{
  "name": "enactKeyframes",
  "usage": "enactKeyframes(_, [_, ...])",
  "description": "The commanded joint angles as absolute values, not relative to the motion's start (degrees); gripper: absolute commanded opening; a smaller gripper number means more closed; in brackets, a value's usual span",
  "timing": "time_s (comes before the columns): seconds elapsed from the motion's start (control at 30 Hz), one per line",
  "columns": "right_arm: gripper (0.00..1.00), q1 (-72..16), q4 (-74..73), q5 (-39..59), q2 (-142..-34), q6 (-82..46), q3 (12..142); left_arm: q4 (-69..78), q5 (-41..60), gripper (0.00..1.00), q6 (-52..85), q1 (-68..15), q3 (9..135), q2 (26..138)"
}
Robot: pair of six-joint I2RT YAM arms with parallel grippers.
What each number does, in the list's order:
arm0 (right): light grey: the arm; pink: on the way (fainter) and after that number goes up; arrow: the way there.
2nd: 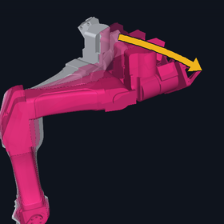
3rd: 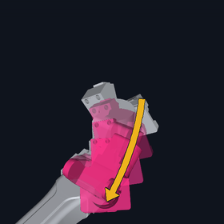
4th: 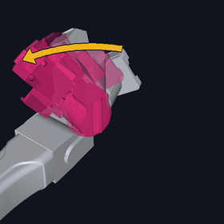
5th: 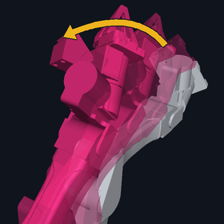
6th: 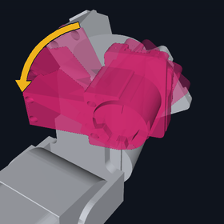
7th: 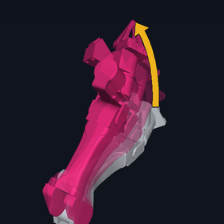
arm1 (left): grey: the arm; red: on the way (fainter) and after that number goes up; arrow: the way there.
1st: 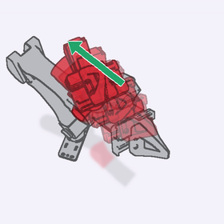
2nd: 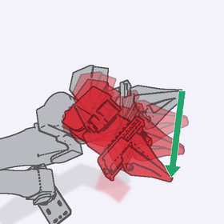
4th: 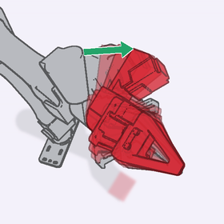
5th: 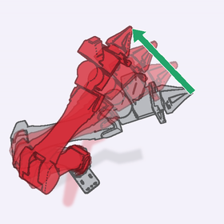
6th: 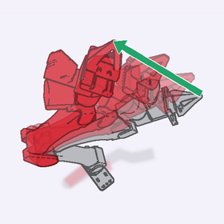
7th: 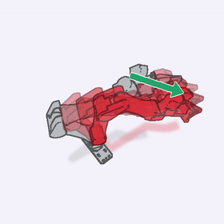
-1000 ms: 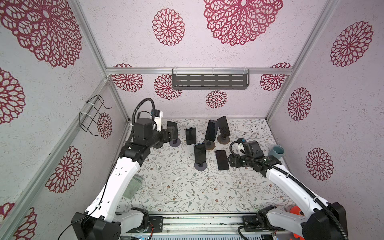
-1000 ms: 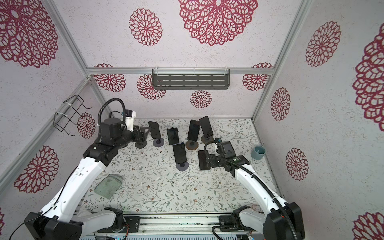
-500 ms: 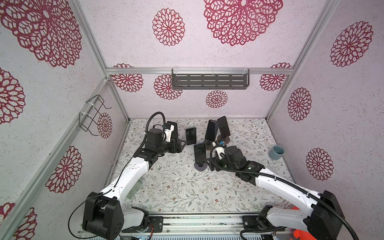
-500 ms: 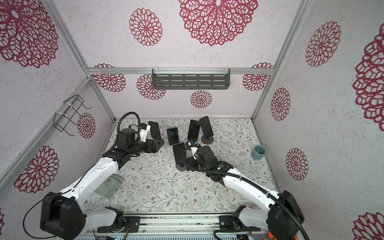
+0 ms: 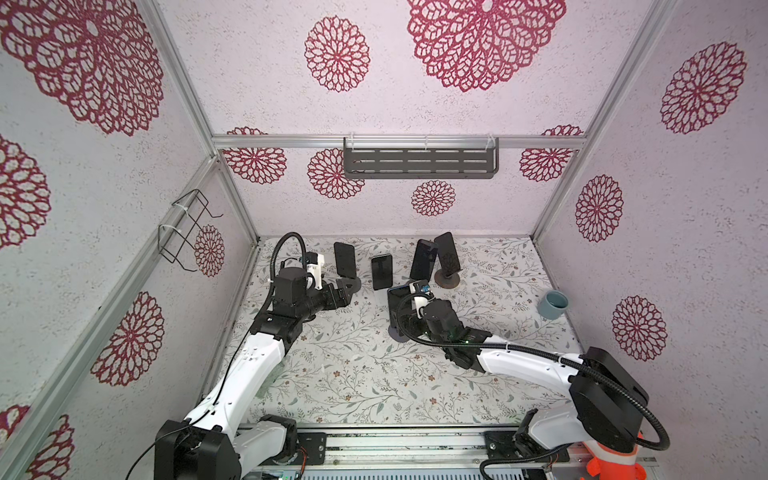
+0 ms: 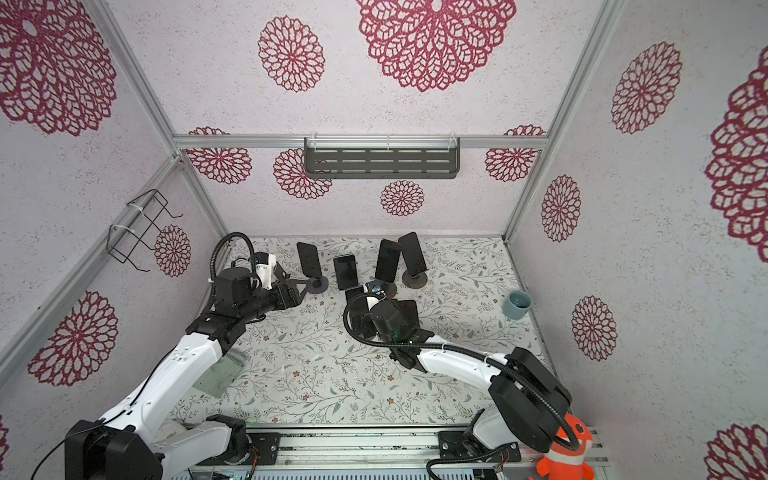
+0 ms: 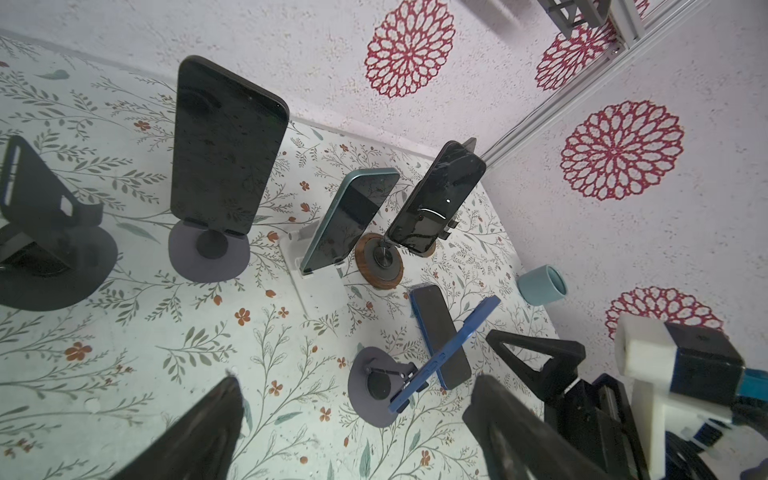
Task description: Remove the phone from the phone stand
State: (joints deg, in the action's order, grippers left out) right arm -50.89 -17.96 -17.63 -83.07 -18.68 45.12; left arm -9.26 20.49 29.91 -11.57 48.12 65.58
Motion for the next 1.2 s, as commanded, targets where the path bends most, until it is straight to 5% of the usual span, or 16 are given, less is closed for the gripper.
enactKeyframes(0.0, [0.99,-51.31,-24.43,-20.97,-84.59,-20.96,45.31,-5.56,21.81,0.9,31.55,-10.05,46.87,64.21])
enactKeyframes(0.83, [0.99,-52.61,-27.16,-25.23,-94.3,-22.67,48.87,-1.65,25.15,0.92,32.99,-8.44,44.12,65.58])
enactKeyframes(1.17, [0.88,-53.05,-26.2,-26.28,-93.8,-22.28,49.3,-2.46,24.4,0.92,32.64,-7.9,43.95,65.42])
